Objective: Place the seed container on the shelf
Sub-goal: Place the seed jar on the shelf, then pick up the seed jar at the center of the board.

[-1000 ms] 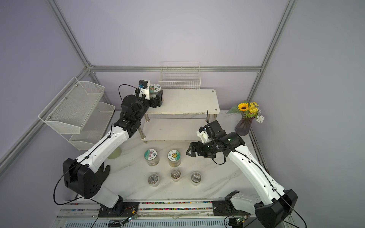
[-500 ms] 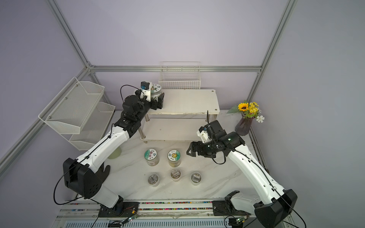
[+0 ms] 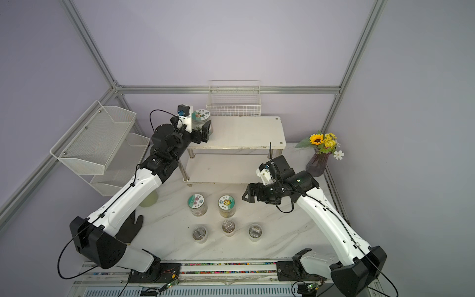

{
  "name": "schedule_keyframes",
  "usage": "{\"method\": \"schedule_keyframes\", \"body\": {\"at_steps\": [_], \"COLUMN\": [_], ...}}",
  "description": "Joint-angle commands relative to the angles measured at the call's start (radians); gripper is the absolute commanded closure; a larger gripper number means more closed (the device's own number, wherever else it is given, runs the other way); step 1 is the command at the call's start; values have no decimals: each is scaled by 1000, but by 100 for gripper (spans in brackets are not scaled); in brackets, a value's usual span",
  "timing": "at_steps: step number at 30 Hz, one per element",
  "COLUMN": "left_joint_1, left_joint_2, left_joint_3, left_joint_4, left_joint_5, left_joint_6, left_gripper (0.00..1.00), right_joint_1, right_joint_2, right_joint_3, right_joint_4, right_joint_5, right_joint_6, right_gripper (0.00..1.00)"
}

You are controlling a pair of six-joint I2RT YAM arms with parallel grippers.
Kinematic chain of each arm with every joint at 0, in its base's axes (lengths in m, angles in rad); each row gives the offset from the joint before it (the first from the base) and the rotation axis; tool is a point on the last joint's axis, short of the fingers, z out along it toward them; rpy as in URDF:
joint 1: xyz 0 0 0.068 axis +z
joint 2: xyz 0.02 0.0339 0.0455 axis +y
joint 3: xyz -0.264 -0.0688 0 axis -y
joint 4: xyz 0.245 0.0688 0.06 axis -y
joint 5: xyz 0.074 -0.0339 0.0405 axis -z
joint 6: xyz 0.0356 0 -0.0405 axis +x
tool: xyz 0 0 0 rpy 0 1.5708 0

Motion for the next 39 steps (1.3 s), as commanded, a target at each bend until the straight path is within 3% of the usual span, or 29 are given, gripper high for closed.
{"method": "schedule_keyframes", "body": {"at_steps": [1, 12, 15, 22, 29, 39], "left_joint_1": [-7, -29, -34, -51, -57, -66], "left_joint_2": [-105, -386, -459, -574, -599, -543], "left_joint_3": [11, -152, -160, -169, -176, -230], "left_joint_4": [-28, -183, -295, -638, -920, -1114], "left_joint_5": [-38, -44, -56, -134, -173, -146], "left_joint_6": [9, -41, -55, -146, -241, -392], "left_gripper": [0, 2, 6, 7, 10, 10], "right_joint_1": [-7, -5, -6, -4, -5, -5], "right_joint_2": [-14, -44, -55, -84, -120, -217], "right_joint_3": [31, 46, 38, -8, -74, -174], "right_joint_4": [3, -17, -17, -3, 36, 116], "right_joint_5": [7, 27, 35, 71, 89, 96], "right_joint_6": [14, 37, 42, 60, 73, 106], "right_gripper": [3, 3, 3, 3, 3, 3]}}
